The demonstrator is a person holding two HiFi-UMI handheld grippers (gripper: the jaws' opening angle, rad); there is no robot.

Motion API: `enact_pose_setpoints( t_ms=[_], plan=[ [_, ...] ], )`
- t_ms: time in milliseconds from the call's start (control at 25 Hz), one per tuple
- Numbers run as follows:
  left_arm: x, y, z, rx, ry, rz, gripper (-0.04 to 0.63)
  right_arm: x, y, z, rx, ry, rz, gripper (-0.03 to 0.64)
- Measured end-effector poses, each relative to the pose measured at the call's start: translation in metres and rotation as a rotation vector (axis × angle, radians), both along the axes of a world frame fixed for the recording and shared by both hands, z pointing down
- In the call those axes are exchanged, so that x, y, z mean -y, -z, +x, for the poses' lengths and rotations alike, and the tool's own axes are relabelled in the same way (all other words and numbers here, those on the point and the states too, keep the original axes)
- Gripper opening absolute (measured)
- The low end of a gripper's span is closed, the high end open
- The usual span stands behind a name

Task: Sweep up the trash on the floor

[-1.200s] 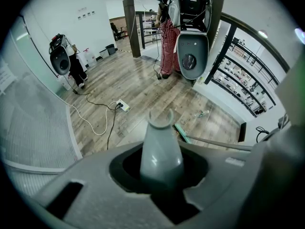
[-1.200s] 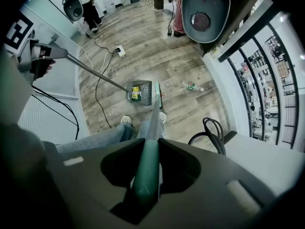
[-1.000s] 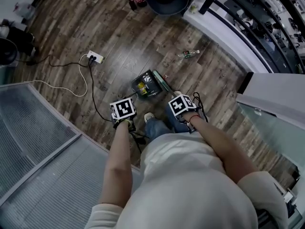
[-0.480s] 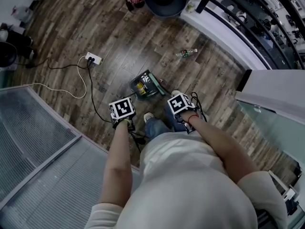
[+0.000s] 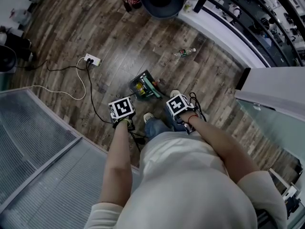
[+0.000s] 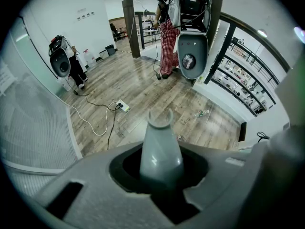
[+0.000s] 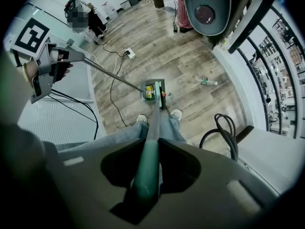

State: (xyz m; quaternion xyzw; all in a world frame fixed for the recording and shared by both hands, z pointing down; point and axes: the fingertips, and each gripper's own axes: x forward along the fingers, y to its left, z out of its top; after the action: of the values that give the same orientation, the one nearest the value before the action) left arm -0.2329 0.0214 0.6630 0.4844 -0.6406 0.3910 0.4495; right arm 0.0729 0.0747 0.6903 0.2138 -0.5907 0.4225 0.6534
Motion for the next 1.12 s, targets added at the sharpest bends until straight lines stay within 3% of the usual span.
enact_pose_setpoints(
  t_ms=[80, 280, 400, 520, 680, 920, 1120],
  plan=[
    [0.000, -0.006, 0.008, -0.048, 0.004, 0.007, 0.095, -0.006, 0.002, -0.006, 0.026, 0.018, -0.020, 0.098],
    [-0.002, -0.008, 0.008, -0.063, 0.006, 0.006, 0.095, -0.015, 0.007, -0.021, 0.058, 0.062, -0.025, 0.098],
    [-0.002, -0.004, 0.002, -0.031, 0.001, 0.003, 0.095, -0.015, 0.011, -0.022, 0.061, 0.067, -0.015, 0.098],
    [-0.002, -0.007, 0.007, -0.061, 0.007, 0.003, 0.095, -0.015, 0.016, -0.021, 0.068, 0.070, -0.011, 0.098],
    [-0.002, 0.003, -0.009, 0.023, -0.010, 0.003, 0.095, -0.017, 0.024, -0.017, 0.060, 0.085, -0.003, 0.098],
    [-0.003, -0.010, 0.011, -0.076, 0.006, 0.003, 0.095, -0.010, 0.034, -0.005, 0.063, 0.032, 0.000, 0.098],
    [-0.003, -0.005, 0.003, -0.041, -0.002, 0.004, 0.095, -0.001, 0.036, 0.005, 0.053, -0.018, 0.028, 0.098]
  ],
)
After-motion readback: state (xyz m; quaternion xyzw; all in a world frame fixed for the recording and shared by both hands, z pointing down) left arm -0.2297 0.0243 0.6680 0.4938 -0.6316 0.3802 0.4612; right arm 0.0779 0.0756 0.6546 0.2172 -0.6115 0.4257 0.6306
